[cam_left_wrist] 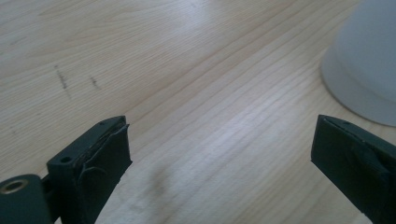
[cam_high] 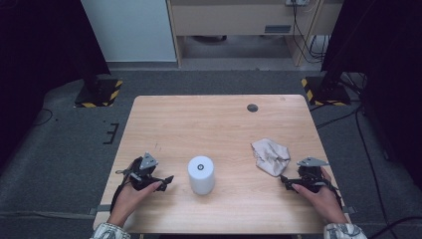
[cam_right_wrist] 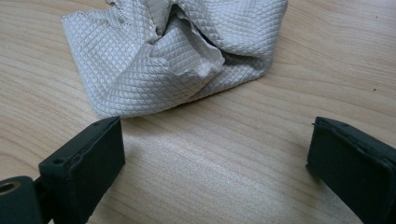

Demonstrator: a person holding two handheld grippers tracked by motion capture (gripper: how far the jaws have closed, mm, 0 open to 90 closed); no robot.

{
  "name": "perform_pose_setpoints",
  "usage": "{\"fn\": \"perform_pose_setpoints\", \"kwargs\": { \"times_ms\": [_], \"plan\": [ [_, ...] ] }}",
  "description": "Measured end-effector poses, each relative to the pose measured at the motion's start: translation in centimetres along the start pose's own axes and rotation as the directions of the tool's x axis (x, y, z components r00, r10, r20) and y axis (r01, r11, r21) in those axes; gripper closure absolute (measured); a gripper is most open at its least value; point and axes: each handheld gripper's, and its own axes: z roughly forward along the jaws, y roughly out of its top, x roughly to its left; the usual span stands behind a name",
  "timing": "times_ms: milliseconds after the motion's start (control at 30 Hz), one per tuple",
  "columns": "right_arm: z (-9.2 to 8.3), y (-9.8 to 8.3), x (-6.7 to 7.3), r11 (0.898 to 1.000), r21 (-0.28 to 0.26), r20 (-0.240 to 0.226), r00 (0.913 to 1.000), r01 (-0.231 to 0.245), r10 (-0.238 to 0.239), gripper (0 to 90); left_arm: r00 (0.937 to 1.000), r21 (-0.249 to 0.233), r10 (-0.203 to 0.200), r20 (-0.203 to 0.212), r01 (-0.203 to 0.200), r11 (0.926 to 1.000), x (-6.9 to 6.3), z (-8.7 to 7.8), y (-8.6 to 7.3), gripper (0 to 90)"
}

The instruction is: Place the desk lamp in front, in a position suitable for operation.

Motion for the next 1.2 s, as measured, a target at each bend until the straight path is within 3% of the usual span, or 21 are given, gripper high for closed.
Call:
{"fn": "perform_pose_setpoints", "kwargs": {
  "times_ms": [300,567,800,1133,1200],
  "plan": [
    [0.0,0.0,0.0,1.0,0.0,0.001,1.0,0.002,-0.002,4.2,0.9983,-0.024,0.028,0.051,-0.027,0.9993,-2.2,-0.9,0.5,4.2],
    [0.0,0.1,0.1,1.0,0.005,0.001,1.0,-0.004,0.004,3.9,0.9917,-0.069,0.052,0.117,-0.044,0.9966,-4.1,-1.2,1.7,4.2],
    [0.1,0.1,0.1,1.0,0.005,0.0,1.0,-0.005,0.005,3.7,0.9873,-0.087,0.07,0.142,-0.058,0.9945,-5.3,-0.8,2.3,3.8],
    [0.1,0.1,0.2,1.0,0.003,0.0,1.0,-0.007,0.007,3.5,0.9849,-0.125,0.097,0.144,-0.079,0.989,-6.3,-0.3,3.2,3.8],
    [0.1,0.1,0.2,1.0,0.004,0.001,1.0,-0.008,0.008,3.5,0.9817,-0.138,0.104,0.16,-0.082,0.9871,-6.6,-0.2,3.5,3.6]
  ]
}}
